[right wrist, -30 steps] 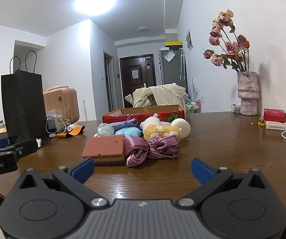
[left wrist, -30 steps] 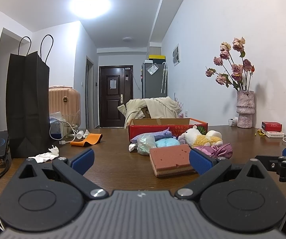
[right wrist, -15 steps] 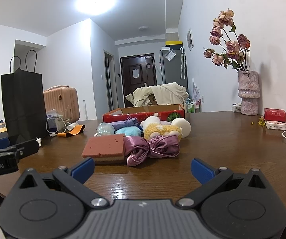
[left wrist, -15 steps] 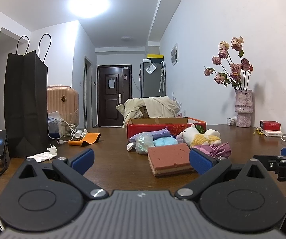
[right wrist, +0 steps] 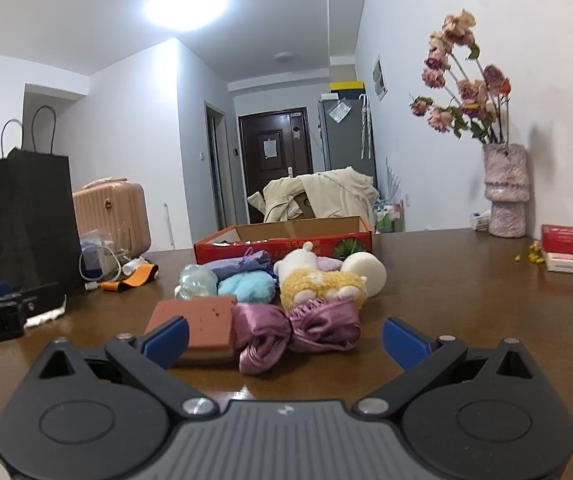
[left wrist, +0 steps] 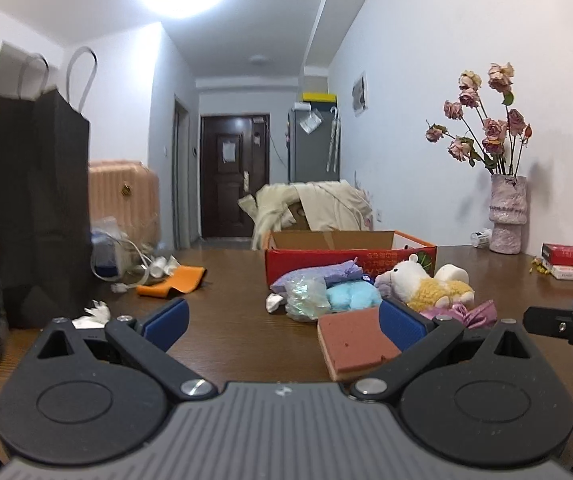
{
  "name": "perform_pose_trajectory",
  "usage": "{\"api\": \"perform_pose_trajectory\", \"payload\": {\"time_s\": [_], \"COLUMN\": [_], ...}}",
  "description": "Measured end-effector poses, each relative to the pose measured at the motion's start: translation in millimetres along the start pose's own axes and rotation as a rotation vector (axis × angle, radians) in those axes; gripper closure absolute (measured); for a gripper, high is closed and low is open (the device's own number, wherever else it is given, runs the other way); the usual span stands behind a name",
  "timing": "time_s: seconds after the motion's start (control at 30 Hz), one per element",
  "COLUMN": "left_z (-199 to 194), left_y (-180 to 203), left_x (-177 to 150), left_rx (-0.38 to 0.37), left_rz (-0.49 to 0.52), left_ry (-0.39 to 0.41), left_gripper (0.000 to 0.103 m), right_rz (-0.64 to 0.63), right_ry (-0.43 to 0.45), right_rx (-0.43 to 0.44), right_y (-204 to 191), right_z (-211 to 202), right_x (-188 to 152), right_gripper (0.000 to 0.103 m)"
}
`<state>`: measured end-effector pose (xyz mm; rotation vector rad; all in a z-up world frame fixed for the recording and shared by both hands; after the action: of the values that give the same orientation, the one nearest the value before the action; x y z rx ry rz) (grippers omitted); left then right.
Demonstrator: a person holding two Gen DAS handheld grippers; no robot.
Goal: Organize soft objects
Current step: 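Close both grippers together on the pink sponge block, then carry the pink sponge block into the cardboard box and open both grippers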
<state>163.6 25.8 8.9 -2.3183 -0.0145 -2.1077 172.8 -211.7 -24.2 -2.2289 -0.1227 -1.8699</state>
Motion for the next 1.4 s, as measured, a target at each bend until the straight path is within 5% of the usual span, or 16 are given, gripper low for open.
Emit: {"api": "perform_pose_trajectory", "payload": {"time_s": [0.07, 0.13, 0.3, 0.47, 0.57, 0.73, 0.8, 1.13, 1.27, 1.4], "left_z": [21, 41, 83, 110, 118, 121, 120, 81, 74, 91], "left_y": [2, 5, 12, 10, 9, 8, 10, 18, 24, 30], "left_x": [-1, -6, -28, -51, -57, -59, -57, -20, 13, 86], "left_rx": [-0.014, -0.055, -0.16, -0.208, -0.243, -0.305, -0.31, -0.307, -0.288, -0.295], "left_rz": [-0.004, -0.014, -0.088, -0.154, -0.219, -0.3, -0.305, -0.26, -0.225, -0.204], "left_ry": [-0.051, -0.108, -0.243, -0.377, -0.412, -0.436, -0.434, -0.314, -0.268, -0.164], "left_gripper": [0.0, 0.001, 0.045, 0.059, 0.061, 0.08, 0.081, 0.081, 0.081, 0.081], "right_rz": [0.025, 0.051, 0.066, 0.058, 0.069, 0.136, 0.153, 0.157, 0.172, 0.114], "right_ry": [-0.019, -0.06, -0.163, -0.222, -0.281, -0.331, -0.337, -0.246, -0.2, -0.076], "right_rx": [0.022, 0.074, 0.174, 0.229, 0.219, 0.205, 0.222, 0.256, 0.27, 0.279], "right_y": [0, -5, -26, -46, -48, -38, -37, -42, -42, -42], "right_z": [17, 38, 87, 120, 132, 139, 140, 105, 94, 98], "right_x": [5, 7, 1, -7, -17, -25, -25, 0, 28, 94], "right_gripper": [0.001, 0.016, 0.054, 0.074, 0.077, 0.07, 0.079, 0.079, 0.079, 0.079]}}
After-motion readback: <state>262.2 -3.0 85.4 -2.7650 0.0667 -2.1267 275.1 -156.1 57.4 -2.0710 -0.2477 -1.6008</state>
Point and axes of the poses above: each gripper's, at about its wrist camera, not at the fingertips, and z roughly the way its jaws point, y to its right, x to its top, the point moved 9 cm from there along z, roughly the way its jaws point, and after that the axes turned 5 degrees about y, right-handed, at the moved point
